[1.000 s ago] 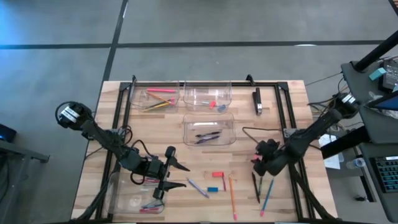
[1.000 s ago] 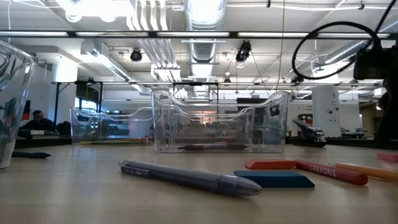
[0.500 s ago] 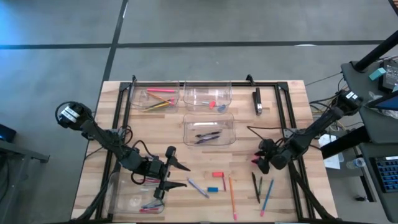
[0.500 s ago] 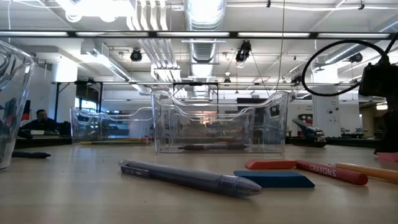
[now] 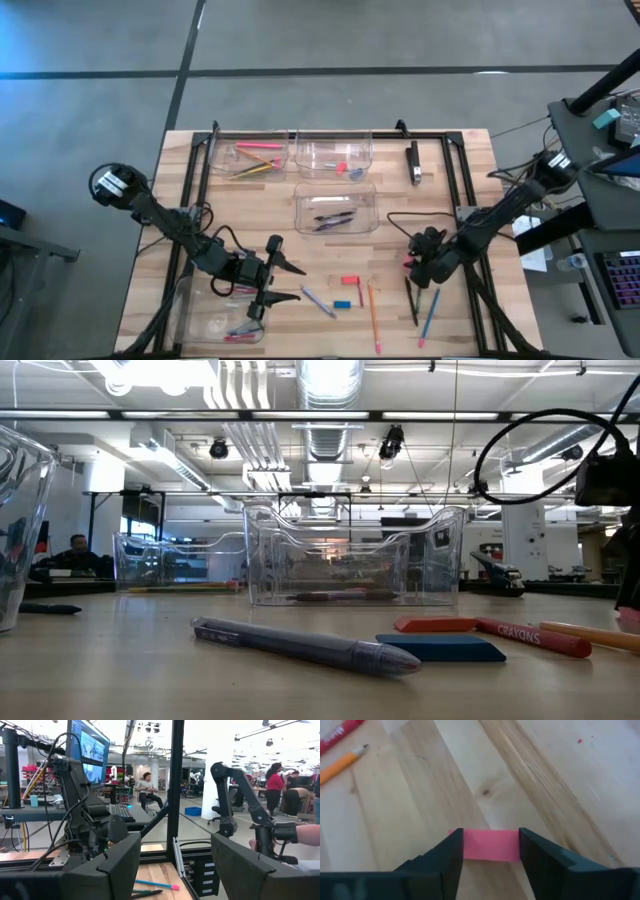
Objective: Sort crayons/erasers/pens/pencils in bins
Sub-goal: Put the pink eraser into the top right transparent bin
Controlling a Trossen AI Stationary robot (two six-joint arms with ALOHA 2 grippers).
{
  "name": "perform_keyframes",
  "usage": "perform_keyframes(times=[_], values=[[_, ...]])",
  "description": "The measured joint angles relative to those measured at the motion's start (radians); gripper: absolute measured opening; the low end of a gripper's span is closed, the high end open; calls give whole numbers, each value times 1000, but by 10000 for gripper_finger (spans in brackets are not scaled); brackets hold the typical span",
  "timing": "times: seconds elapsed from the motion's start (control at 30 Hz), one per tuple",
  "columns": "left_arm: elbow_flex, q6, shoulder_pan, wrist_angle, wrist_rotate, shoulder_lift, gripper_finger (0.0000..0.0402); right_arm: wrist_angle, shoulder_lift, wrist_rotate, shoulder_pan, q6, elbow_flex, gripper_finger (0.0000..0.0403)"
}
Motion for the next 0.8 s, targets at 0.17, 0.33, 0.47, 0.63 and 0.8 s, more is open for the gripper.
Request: perform_keyframes(times=[0.17,0.33,0.47,0.63,0.8], values=[[0,0,0,0,0,0,225,-57,32,-12,-1,8,40,118],[0,0,0,1,0,0,225,-155,9,-9,-1,20,80,63],[0,0,0,3,0,0,225,-203,-27,-8,-1,2,114,25],[0,0,0,3,0,0,225,-274,-95,11,0,-12,166,10],[0,0,0,3,0,0,225,-291,-159,86,0,-61,224,9]])
